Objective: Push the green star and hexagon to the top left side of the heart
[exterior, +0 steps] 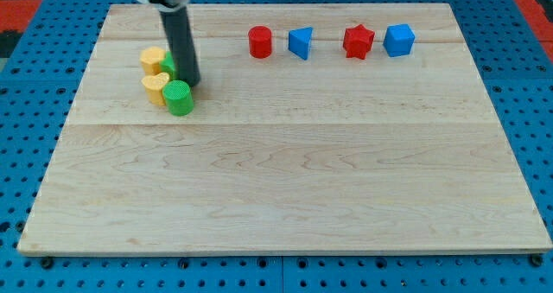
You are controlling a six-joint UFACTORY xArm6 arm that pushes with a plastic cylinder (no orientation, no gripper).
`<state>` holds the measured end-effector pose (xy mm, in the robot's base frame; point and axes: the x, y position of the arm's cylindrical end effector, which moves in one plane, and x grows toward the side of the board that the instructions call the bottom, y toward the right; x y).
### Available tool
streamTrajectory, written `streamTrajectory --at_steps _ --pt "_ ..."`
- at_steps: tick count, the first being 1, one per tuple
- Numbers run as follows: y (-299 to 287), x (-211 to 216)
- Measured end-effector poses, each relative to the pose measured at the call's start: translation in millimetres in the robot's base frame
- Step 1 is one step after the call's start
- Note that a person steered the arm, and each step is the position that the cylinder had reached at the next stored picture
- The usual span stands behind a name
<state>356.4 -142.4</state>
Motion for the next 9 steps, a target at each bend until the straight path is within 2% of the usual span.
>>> streamTrajectory --at_steps 1,2,3,6,7,9 --pt "-25.5 -14.3" --pt "-12.3 -46.3" --pt "-61.6 -88.1" --pt "-114.4 -145.7" --pt "-150.6 -134.0" --pt "-115.4 -77.7"
